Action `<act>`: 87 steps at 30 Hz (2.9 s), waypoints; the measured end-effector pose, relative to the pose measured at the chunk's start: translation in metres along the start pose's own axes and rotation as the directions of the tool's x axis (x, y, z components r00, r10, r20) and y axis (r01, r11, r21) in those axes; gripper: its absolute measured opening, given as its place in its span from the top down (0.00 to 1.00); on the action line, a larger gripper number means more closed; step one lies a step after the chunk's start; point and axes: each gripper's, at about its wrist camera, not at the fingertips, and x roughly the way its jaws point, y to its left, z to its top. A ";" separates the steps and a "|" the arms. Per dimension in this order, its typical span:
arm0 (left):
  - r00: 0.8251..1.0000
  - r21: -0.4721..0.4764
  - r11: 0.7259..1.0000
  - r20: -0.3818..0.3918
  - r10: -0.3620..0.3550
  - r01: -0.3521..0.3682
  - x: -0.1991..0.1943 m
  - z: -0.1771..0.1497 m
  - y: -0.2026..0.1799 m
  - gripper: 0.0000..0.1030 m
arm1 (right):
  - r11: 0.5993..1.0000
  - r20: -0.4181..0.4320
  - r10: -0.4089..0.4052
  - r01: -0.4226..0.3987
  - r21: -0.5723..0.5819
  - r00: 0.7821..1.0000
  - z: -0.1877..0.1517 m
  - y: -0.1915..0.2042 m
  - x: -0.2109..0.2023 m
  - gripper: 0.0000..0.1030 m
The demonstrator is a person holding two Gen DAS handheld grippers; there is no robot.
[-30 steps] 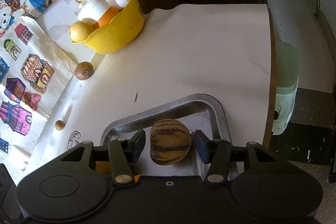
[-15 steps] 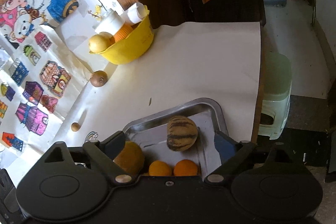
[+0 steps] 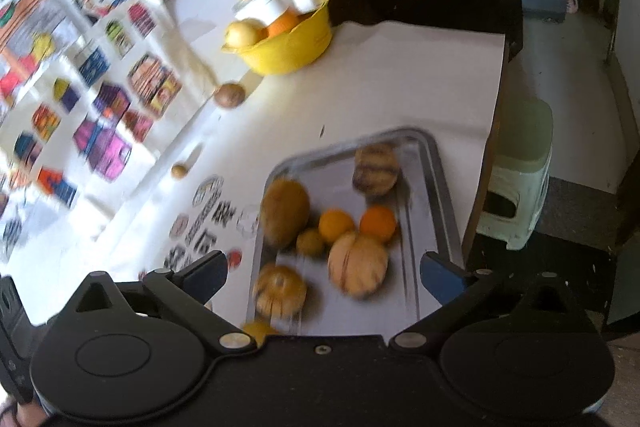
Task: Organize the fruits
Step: 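Release the mango and pepino into the tray and withdraw both tools, then move both open tools toward the kiwi and small brown fruit by the yellow bowl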
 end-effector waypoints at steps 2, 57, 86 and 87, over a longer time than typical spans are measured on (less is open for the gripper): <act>1.000 -0.005 1.000 -0.012 -0.009 0.009 -0.009 -0.011 0.000 0.01 | 1.000 -0.023 0.010 -0.011 -0.015 1.000 -0.012 0.002 -0.006 0.01; 0.939 0.111 0.932 0.050 0.341 -0.345 -0.123 -0.023 0.104 0.01 | 0.934 -0.201 0.119 -0.178 -0.310 0.972 -0.039 0.177 -0.003 0.01; 0.885 -0.282 0.892 0.208 0.417 -0.354 0.036 0.065 0.178 0.01 | 0.940 0.122 0.127 -0.080 -0.332 0.984 0.152 0.181 0.246 0.01; 0.888 -0.277 0.895 0.206 0.411 -0.349 0.040 0.067 0.179 0.01 | 0.942 0.128 0.130 -0.082 -0.327 0.983 0.153 0.178 0.252 0.01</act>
